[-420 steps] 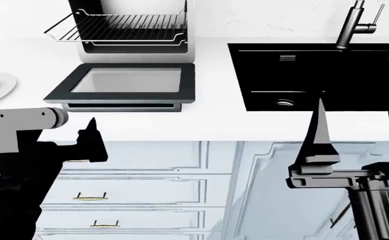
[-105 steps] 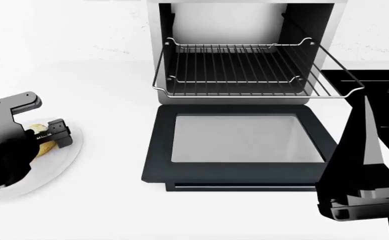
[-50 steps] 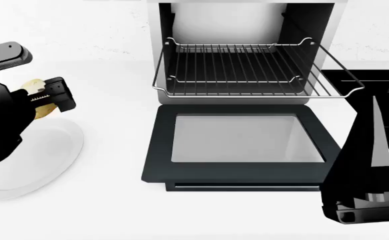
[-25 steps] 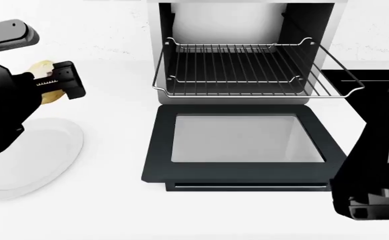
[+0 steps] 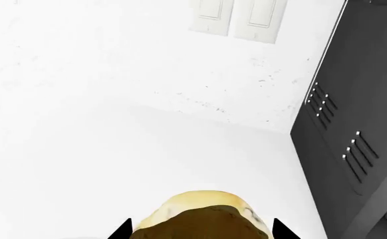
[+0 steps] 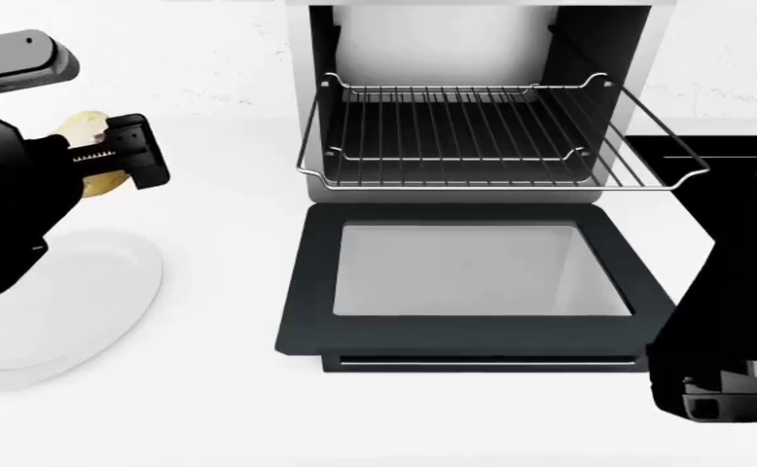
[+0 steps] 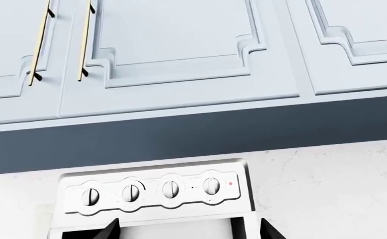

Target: Place the scone on the top rack of the toaster oven.

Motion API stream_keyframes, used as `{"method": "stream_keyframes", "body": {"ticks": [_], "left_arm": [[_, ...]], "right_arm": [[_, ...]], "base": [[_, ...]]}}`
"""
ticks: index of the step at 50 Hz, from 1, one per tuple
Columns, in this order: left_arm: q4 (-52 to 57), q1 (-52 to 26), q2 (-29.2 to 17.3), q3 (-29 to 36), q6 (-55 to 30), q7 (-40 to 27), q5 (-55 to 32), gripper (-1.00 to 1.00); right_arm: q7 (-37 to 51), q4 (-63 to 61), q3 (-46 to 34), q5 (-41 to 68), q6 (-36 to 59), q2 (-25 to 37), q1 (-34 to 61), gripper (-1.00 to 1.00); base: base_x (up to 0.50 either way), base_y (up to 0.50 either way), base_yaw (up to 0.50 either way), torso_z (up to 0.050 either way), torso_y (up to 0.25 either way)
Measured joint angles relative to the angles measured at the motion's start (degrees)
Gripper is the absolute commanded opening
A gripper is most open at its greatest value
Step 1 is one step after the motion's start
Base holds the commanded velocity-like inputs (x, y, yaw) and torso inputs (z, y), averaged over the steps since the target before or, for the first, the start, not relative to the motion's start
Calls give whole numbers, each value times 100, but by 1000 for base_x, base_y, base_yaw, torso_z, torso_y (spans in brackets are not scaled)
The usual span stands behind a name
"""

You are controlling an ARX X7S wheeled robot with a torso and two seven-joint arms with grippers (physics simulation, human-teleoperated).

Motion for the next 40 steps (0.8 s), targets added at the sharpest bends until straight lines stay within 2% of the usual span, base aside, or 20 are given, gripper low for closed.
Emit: {"method": "stream_keyframes", "body": {"ticks": [20, 40], "left_arm": [[50, -468, 111, 266, -256, -66, -206, -100], [-38, -1119, 411, 765, -348, 108, -227, -100]], "right_arm": [[-58, 148, 273, -120, -518, 13, -508, 100], [-118, 246, 151, -244, -566, -93, -418, 100]], "base": [[0, 0, 0, 0, 0], [0, 0, 0, 0, 1]]}}
